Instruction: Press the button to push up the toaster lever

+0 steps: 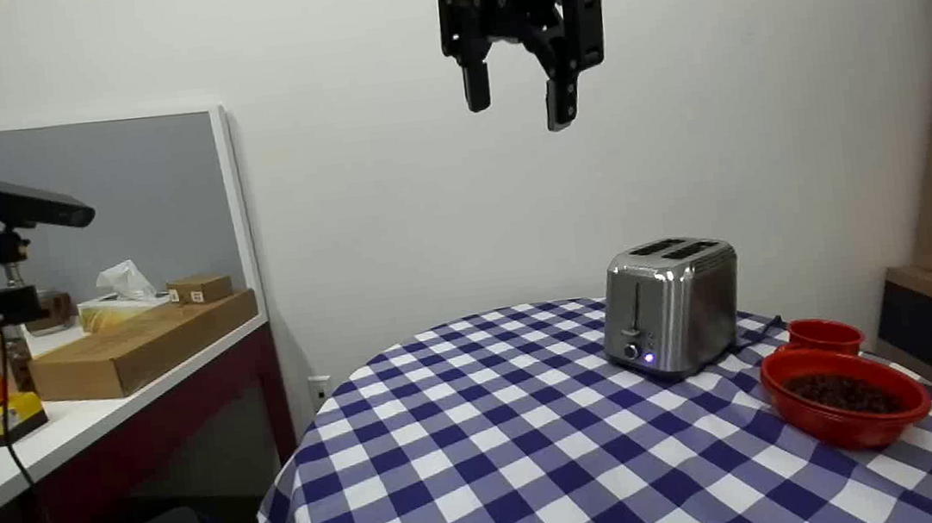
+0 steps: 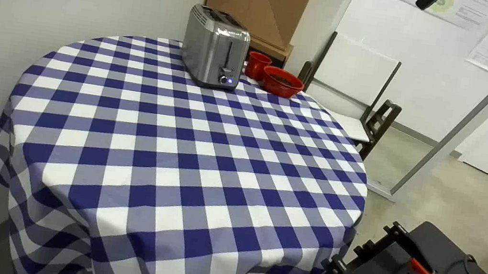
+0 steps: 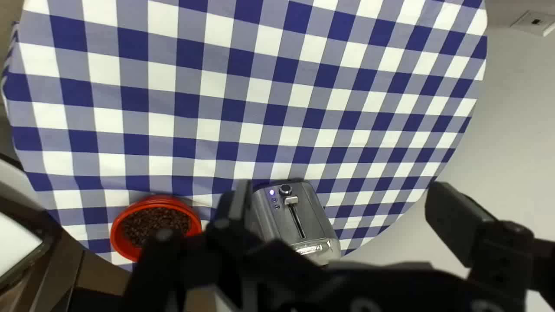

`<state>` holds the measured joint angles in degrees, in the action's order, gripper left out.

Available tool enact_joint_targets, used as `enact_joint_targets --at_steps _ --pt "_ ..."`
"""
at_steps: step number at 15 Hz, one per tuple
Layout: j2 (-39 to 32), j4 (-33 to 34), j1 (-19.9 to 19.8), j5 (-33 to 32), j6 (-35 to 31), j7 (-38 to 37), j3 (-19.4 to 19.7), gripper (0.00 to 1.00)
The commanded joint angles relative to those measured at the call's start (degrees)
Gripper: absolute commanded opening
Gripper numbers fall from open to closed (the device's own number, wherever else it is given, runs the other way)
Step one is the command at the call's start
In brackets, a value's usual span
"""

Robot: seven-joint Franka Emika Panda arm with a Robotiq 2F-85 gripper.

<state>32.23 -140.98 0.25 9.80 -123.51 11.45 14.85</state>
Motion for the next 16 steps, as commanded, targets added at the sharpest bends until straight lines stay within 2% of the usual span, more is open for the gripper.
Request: enact_joint_targets --at_steps 1,6,9,13,16 --pt "-0.22 0.14 -1.41 0.87 0.22 0.68 -1.19 1.00" --pt "-0.22 0.15 -1.41 0.87 0.22 0.68 -1.19 1.00" --pt "-1.74 0.16 -1.58 -0.05 -4.48 1.33 -1.94 1.00" --pt "-9.52 1.93 -1.34 -1.07 -11.56 0.74 -3.44 1.00" --pt "-18.03 4.33 -1.47 -3.40 -16.07 -0.09 -5.04 1.00"
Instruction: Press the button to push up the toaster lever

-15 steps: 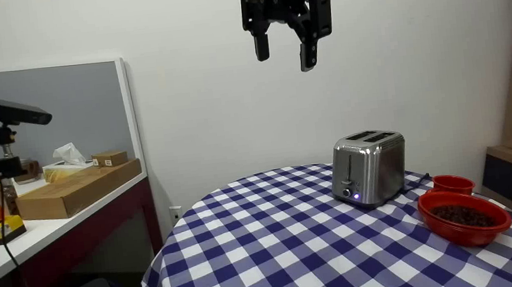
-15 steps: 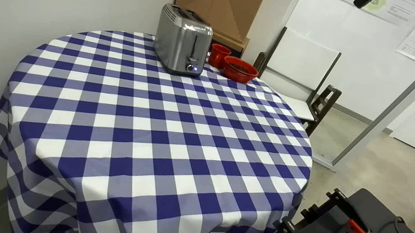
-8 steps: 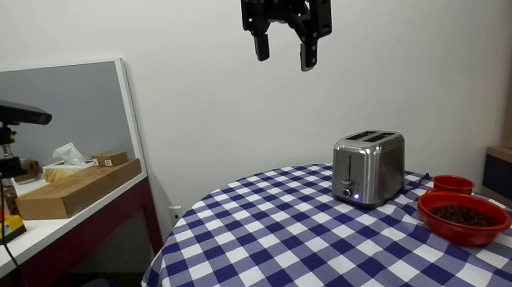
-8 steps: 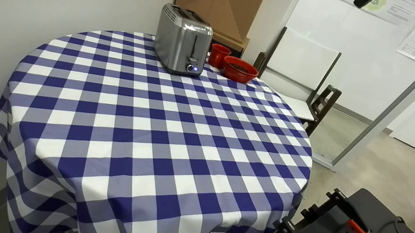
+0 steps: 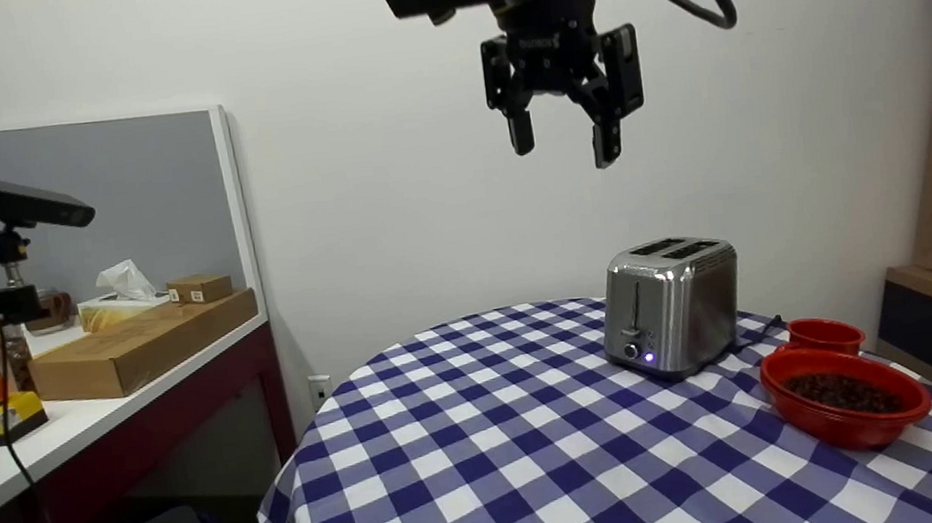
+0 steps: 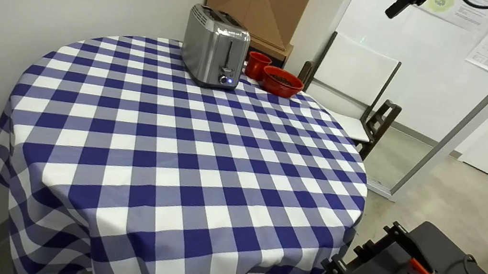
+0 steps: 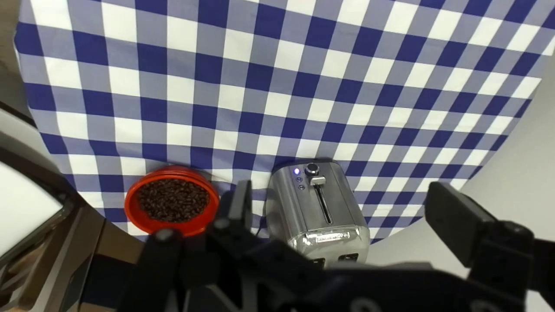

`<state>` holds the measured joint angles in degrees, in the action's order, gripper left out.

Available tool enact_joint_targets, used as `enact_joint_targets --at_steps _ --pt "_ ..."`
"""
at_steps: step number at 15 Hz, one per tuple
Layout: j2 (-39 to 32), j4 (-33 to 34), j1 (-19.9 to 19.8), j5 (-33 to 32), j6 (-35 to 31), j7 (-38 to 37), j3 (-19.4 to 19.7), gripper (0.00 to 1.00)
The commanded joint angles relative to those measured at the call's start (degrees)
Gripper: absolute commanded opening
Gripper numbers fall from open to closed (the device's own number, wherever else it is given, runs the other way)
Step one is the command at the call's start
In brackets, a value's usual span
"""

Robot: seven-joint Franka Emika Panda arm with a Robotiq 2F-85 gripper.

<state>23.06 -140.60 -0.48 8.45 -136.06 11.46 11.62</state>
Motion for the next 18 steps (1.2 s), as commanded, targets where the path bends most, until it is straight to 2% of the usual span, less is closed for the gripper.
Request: enact_joint_targets --at_steps 1,8,18 --pt "-11.47 5.17 -0.77 -2.32 -3.98 -0.49 -2.13 1.00" --pt "-30.76 19.74 -1.70 2.34 -2.53 1.04 -3.97 1.00" --pt "-48.13 32.48 -3.08 -4.75 -4.98 0.06 -8.04 1.00"
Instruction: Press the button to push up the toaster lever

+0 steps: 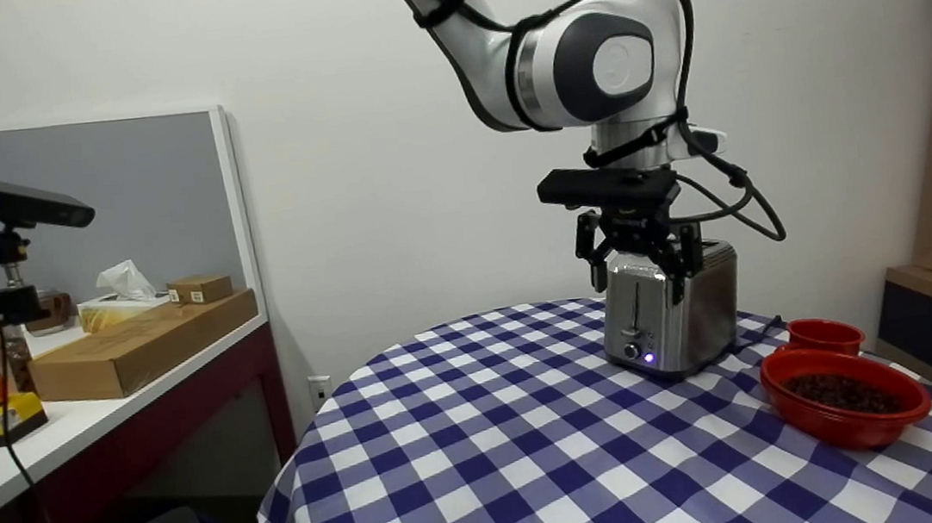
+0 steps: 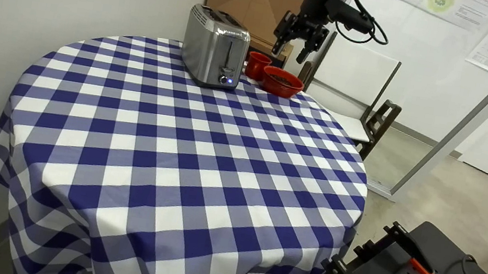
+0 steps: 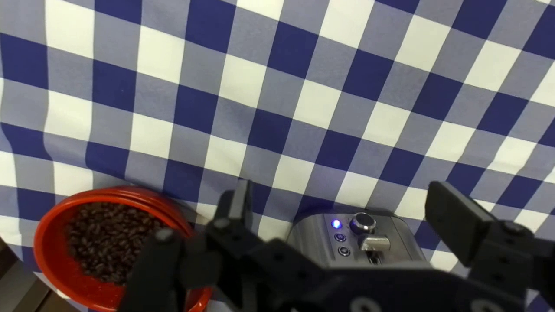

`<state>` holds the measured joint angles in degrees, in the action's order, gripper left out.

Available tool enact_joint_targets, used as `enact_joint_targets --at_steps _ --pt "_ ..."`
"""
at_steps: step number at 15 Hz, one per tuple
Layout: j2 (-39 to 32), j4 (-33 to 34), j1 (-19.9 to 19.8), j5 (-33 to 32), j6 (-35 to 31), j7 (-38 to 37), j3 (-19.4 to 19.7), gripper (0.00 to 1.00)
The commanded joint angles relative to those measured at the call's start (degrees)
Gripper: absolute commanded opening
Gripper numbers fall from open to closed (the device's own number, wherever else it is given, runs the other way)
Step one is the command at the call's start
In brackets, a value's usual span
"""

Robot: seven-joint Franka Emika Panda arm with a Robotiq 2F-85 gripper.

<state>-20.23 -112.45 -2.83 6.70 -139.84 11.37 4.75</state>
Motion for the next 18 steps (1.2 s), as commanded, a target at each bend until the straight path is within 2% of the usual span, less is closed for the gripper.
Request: enact_joint_targets --at_steps 1,6,11,18 --pt "-6.12 5.10 -0.68 -4.02 -1.83 0.11 -1.28 1.00" --pt "-11.05 7.33 -0.77 -7.42 -6.89 -0.03 -1.96 1.00" --pt "-15.35 8.72 -1.08 -6.86 -12.63 -1.24 -2.60 1.00" --pt "-19.73 12.93 -1.63 -6.49 -16.90 -1.26 -4.14 1.00"
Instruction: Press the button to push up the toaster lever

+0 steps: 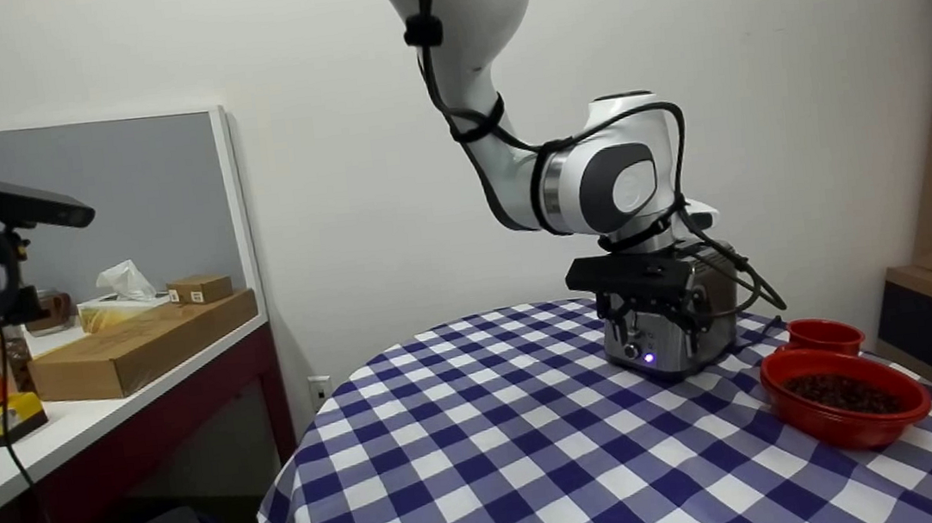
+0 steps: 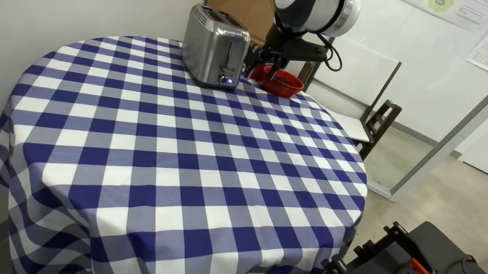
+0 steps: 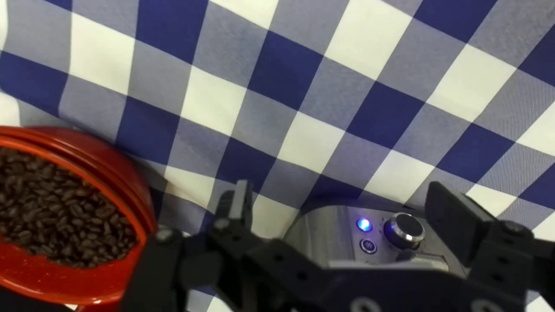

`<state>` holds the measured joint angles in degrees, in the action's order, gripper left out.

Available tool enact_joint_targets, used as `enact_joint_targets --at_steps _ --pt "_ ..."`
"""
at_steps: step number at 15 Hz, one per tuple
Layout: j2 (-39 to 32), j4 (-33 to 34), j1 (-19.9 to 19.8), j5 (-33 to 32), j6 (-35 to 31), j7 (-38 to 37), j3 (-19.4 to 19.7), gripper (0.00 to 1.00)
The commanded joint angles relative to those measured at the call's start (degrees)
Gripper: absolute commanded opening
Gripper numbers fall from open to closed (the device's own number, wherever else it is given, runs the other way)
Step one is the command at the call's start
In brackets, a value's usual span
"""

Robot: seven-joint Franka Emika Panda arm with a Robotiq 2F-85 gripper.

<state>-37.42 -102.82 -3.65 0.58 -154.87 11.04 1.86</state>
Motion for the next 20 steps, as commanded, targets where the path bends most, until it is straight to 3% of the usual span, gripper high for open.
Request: enact_joint_targets --at_steps 1,20 --pt "-3.01 3.80 -0.84 -0.29 -2.38 -0.96 -1.46 1.00" --pt "-10.98 11.80 -0.82 -1.12 -5.99 -2.92 -0.23 1.00"
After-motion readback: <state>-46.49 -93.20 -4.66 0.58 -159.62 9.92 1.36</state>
